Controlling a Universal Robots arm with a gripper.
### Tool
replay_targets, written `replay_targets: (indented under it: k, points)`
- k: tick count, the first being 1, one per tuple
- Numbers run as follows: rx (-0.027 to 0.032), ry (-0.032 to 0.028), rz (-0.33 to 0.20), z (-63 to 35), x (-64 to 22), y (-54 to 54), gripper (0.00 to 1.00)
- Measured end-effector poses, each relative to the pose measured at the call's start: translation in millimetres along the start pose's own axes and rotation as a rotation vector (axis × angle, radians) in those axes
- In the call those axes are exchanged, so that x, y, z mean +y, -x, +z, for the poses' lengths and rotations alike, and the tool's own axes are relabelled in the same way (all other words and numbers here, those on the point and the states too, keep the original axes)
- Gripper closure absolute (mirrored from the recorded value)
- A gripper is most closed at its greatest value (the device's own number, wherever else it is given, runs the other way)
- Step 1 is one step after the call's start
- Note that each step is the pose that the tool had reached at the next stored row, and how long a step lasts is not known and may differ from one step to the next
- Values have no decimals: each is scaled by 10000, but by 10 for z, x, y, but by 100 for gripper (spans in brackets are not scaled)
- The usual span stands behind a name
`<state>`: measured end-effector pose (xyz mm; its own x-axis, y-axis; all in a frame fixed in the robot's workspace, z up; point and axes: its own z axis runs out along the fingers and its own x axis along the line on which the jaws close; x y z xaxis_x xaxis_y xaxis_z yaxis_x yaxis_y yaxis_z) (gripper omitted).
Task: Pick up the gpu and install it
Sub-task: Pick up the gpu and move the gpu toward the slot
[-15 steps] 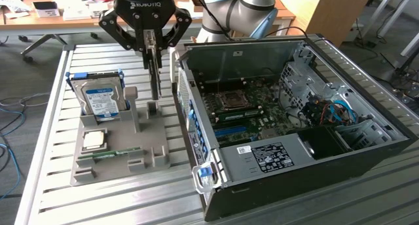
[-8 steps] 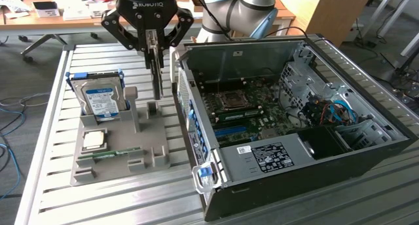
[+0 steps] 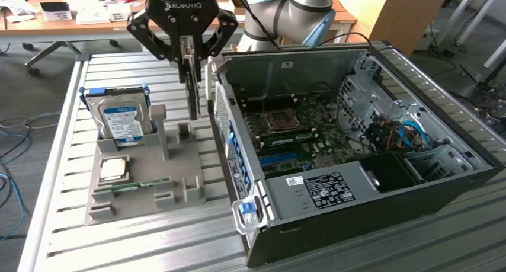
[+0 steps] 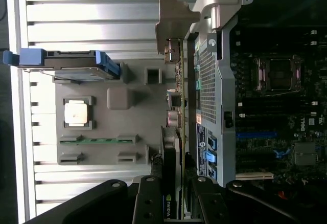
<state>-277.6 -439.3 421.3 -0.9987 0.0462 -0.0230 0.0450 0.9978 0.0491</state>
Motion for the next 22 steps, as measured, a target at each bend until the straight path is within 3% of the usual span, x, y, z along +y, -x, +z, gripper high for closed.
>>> replay_targets:
  k: [22]
  points:
    - [0, 0, 0, 4, 7, 152, 73]
